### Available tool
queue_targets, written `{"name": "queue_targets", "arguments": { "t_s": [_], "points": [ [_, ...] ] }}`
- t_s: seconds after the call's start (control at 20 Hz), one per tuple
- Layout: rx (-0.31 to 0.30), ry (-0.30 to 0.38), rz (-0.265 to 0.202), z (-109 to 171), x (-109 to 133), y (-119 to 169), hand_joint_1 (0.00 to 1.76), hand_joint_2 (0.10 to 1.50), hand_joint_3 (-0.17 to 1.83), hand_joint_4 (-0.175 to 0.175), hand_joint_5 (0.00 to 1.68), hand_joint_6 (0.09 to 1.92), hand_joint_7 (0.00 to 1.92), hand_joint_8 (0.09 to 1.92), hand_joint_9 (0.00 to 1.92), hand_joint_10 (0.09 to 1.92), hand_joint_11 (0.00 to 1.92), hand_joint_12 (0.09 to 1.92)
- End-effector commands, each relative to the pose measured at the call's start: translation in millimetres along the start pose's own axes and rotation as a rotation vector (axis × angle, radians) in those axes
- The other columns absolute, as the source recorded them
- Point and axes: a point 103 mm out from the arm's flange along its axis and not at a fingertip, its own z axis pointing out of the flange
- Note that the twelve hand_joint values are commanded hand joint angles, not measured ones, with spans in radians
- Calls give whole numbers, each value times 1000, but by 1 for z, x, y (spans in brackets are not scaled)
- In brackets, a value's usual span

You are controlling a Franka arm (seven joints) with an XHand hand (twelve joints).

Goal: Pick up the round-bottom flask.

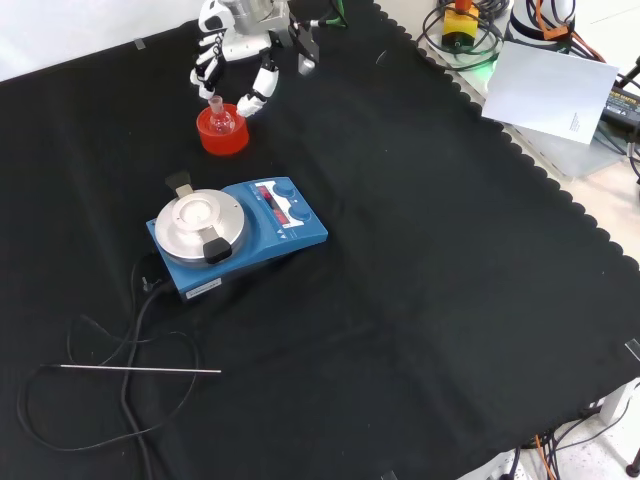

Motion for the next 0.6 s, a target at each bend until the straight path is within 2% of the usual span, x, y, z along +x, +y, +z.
{"name": "queue_targets", "arguments": {
  "t_s": [0.05,0.6],
  "points": [
    [-4,-5,6,1,0,2,718,687,521,-38,706,122,250,624,441,669,0,1366],
    [-12,-6,16,0,-2,4,731,708,517,-31,785,179,262,620,449,663,0,1370]
  ]
}}
